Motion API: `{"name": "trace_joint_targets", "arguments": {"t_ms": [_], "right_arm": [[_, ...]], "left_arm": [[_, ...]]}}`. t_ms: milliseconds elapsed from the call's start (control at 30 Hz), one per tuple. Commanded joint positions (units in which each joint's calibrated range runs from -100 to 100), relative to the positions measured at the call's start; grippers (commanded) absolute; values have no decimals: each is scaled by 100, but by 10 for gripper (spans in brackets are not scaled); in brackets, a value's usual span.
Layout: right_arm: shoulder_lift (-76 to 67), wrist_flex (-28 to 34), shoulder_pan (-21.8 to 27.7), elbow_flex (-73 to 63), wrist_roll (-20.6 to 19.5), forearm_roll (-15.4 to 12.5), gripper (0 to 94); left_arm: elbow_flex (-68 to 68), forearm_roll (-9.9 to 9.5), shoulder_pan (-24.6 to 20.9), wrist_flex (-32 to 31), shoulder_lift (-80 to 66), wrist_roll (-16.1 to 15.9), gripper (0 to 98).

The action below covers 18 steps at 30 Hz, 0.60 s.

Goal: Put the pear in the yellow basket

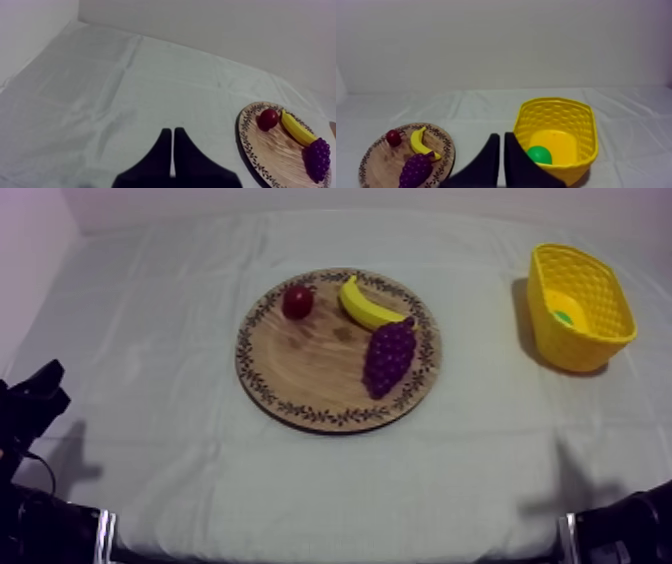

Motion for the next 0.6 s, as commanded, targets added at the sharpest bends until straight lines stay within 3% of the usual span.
{"name": "trace_joint_targets", "arguments": {"t_ms": [0,300,567], "right_arm": [[-1,-263,1,519,-15,73,4],[-10,-1144,1,2058,-132,429,4],[-11,-908,53,2300,254,-92,4]], "left_arm": [[5,2,3,-1,0,2,1],[5,2,3,-1,0,2,1],[5,2,3,-1,0,1,1]]}}
